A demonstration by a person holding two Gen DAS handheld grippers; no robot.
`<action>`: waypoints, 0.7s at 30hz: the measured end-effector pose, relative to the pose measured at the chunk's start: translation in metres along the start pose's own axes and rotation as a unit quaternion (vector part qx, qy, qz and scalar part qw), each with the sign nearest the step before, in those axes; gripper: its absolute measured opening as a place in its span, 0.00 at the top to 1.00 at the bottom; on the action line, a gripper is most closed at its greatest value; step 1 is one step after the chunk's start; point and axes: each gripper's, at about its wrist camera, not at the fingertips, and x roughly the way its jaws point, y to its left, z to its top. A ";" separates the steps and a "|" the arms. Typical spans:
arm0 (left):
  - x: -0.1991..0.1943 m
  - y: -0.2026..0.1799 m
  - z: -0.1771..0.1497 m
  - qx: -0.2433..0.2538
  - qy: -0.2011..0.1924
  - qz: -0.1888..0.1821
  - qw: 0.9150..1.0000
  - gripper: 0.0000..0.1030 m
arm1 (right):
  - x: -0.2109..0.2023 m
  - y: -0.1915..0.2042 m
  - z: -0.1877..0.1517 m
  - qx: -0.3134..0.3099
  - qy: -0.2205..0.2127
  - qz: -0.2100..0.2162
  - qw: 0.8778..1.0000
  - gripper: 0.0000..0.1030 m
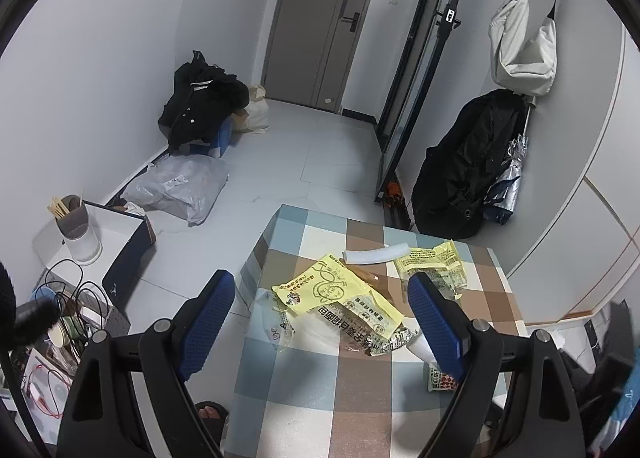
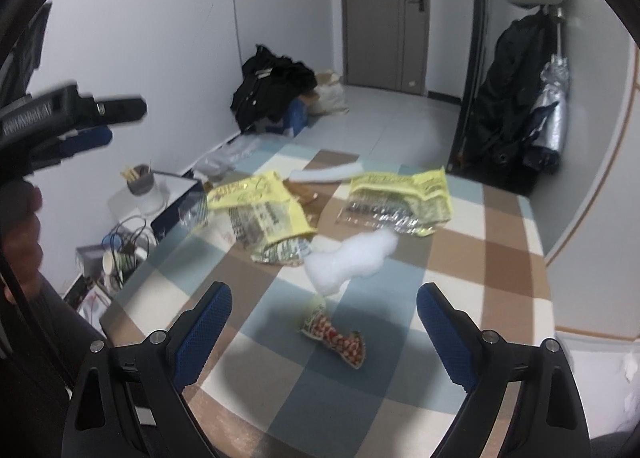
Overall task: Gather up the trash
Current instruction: 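Grasp the red-patterned wrapper with the right tool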
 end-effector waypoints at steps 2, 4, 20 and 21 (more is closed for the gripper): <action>0.000 0.001 0.000 -0.001 -0.001 0.001 1.000 0.16 | 0.010 0.001 -0.003 -0.003 0.016 0.002 1.000 0.12; 0.000 0.001 0.000 -0.002 0.003 0.000 1.000 0.16 | 0.017 0.001 -0.007 -0.006 0.030 0.003 1.000 0.16; 0.010 -0.003 -0.003 0.006 0.021 0.018 1.000 0.17 | 0.051 -0.004 -0.022 -0.021 0.097 0.020 0.995 0.67; 0.011 -0.003 -0.004 0.006 0.022 0.019 1.000 0.17 | 0.051 -0.004 -0.023 -0.022 0.100 0.022 0.995 0.71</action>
